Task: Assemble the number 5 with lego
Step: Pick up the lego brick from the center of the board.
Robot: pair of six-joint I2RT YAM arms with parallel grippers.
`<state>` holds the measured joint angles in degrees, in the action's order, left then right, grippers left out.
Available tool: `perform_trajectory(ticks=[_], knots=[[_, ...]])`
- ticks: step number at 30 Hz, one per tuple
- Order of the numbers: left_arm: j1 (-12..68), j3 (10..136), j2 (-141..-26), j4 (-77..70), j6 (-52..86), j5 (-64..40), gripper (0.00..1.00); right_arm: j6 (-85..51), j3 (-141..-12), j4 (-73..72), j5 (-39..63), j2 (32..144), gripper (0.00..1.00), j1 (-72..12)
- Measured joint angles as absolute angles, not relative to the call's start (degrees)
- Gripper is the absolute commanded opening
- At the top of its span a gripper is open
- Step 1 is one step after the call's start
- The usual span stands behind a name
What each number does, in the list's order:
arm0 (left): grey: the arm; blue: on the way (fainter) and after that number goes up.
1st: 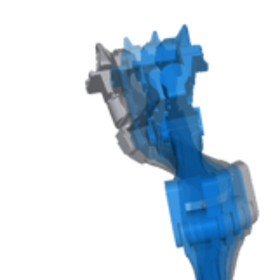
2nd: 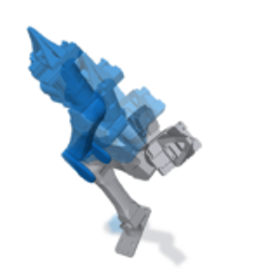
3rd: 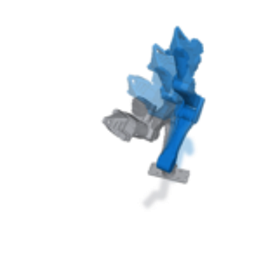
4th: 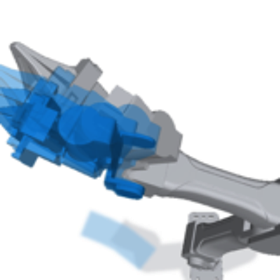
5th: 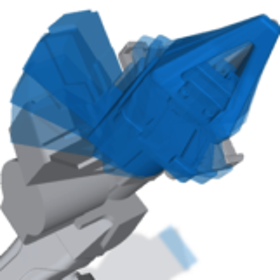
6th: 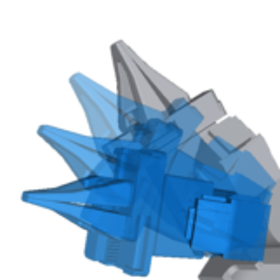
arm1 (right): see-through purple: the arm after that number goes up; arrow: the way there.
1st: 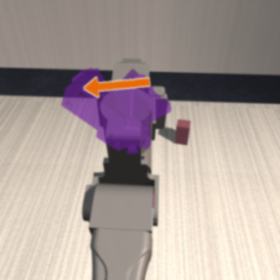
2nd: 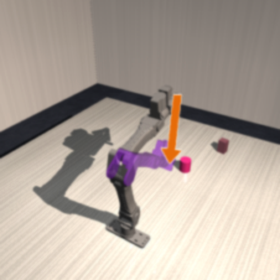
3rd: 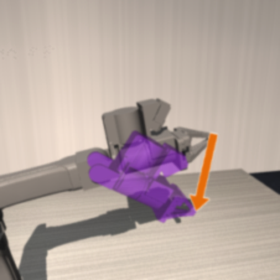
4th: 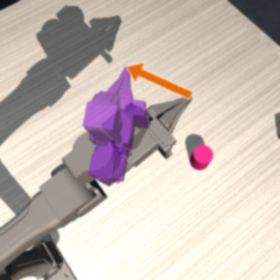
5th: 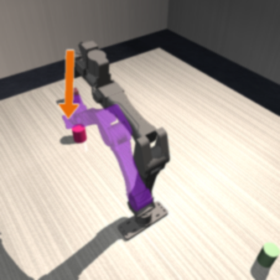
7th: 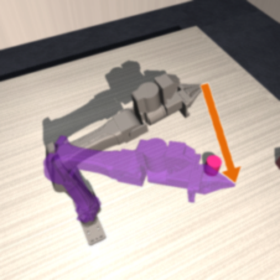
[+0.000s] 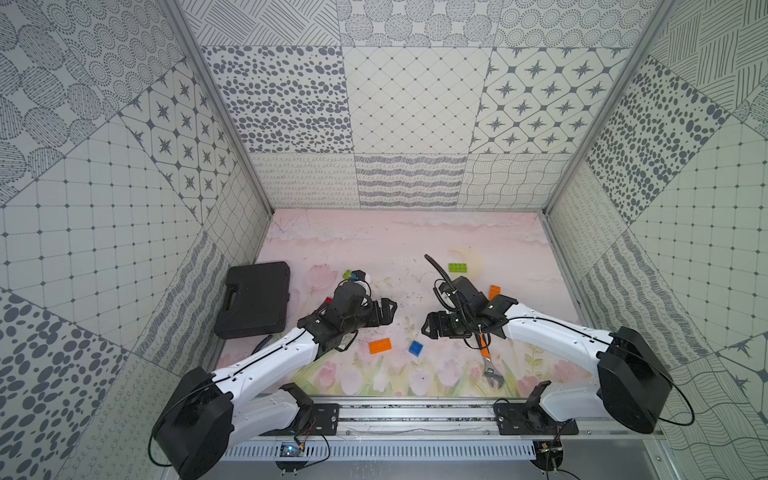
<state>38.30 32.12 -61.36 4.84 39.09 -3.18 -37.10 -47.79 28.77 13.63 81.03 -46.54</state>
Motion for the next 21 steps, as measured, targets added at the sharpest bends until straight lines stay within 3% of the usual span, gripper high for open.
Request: perform_trajectory(ticks=[11,21], knots=[[38.9,31.5,-44.5,25.9,50.6,13.9,0.99,-33.5,-62.6,30.6,7.2,94.1,0.78,-58.3],[34.3,32.1,-38.9,45.7,64.7,26.3,0.99,-34.6,-69.3,30.4,0.9,104.7,0.77,-63.9]])
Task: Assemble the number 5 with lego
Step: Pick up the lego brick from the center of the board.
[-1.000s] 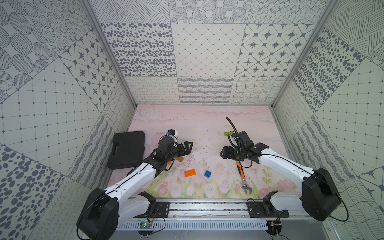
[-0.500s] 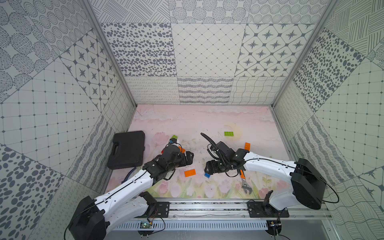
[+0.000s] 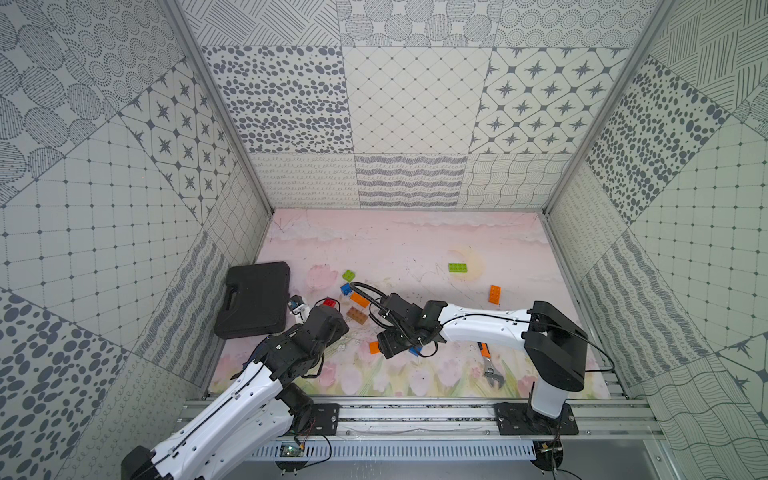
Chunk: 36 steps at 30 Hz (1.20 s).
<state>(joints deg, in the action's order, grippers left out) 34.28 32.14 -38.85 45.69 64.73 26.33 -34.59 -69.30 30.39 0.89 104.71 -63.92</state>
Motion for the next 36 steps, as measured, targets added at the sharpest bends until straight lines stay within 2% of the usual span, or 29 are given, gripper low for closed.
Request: perform_trajectory(ticks=[7,12,22,28,36], knots=[[27.7,29.8,-32.2,51.5,69.3,27.5,0.99,-36.2,-72.6,31.2,-3.4,107.6,0.81,-66.0],[26.8,29.2,-30.3,52.8,69.9,27.6,0.99,-36.9,-74.9,31.7,-4.1,109.3,0.86,-66.7],[26.6,29.8,-28.8,58.1,74.1,30.6,0.99,-38.5,-81.2,37.0,-7.2,115.8,0.87,-68.4],[26.5,29.8,-26.7,61.2,77.5,33.0,0.99,-39.5,-83.1,38.9,-9.5,117.4,0.86,-68.9],[26.5,29.8,-26.0,62.8,79.5,35.2,0.99,-40.8,-86.2,42.3,-11.5,119.6,0.75,-69.1]])
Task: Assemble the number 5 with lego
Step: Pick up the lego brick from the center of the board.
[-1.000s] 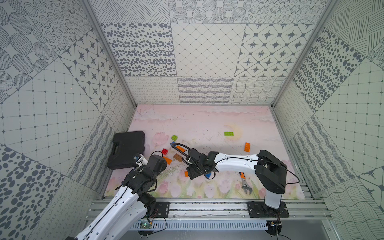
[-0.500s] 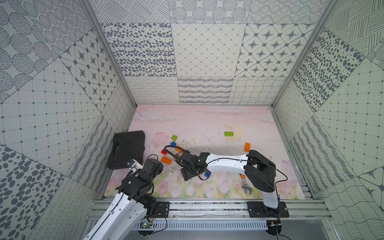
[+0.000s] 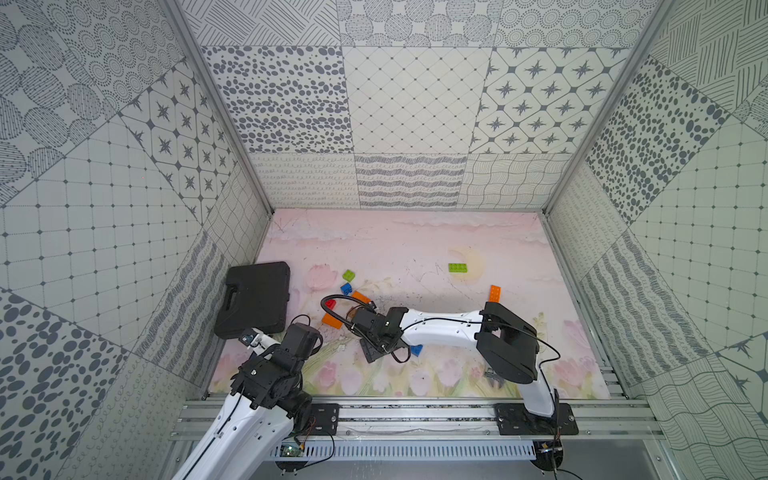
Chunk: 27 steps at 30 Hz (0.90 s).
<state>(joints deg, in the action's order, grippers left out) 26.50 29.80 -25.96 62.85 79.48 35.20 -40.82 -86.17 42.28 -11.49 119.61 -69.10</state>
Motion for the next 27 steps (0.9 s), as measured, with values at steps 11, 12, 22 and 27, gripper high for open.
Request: perform_trajectory(ticks=[11,12,22,27], knots=[[26.5,29.7,-26.0,63.3,79.8,35.9,0.99,-42.5,-85.0,41.4,-12.2,118.9,0.51,-68.3],[26.5,29.5,-26.1,62.8,79.1,35.7,0.99,-42.5,-84.4,41.2,-12.2,118.4,0.51,-68.0],[26.5,31.2,-37.7,54.3,69.9,28.1,0.99,-42.4,-76.7,39.8,-13.4,106.3,0.51,-59.8],[27.3,32.7,-46.2,47.9,65.3,22.7,0.99,-43.3,-69.6,36.9,-11.6,100.4,0.52,-52.0]])
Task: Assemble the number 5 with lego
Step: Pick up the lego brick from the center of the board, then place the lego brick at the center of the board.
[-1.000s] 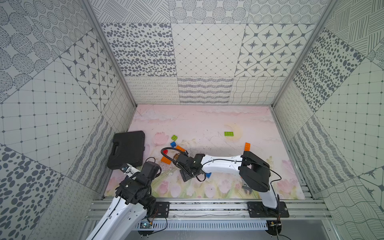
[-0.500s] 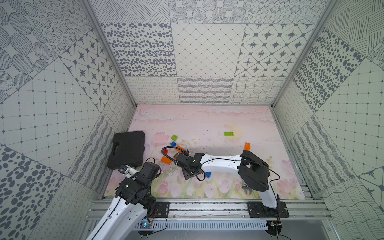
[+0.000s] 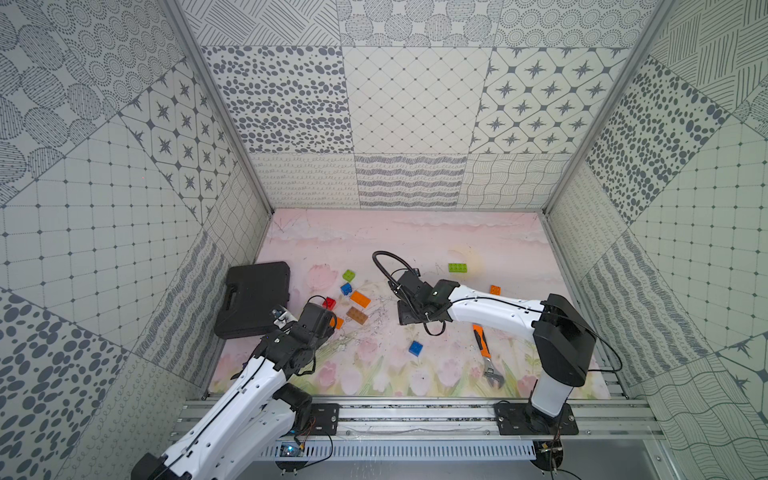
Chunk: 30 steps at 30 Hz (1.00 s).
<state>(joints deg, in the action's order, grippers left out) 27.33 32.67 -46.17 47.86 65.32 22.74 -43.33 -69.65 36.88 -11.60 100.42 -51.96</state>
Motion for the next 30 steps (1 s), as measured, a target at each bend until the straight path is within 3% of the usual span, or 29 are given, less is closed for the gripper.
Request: perform_trajectory(ticks=[6,16,24,30], knots=[[32.4,34.9,-54.7,39.7,60.5,17.6,0.99,-43.3,-65.1,36.3,-7.9,100.6,0.53,-46.5],[36.6,38.2,-65.9,27.7,55.3,9.9,0.99,-42.6,-67.8,35.8,-2.6,105.9,0.54,-46.0],[37.1,38.9,-67.9,24.0,53.3,7.0,0.99,-42.6,-69.7,35.9,-2.2,107.2,0.62,-46.1],[37.1,39.2,-68.1,23.3,52.3,5.8,0.99,-42.0,-69.9,37.1,-2.3,107.2,0.76,-46.1]])
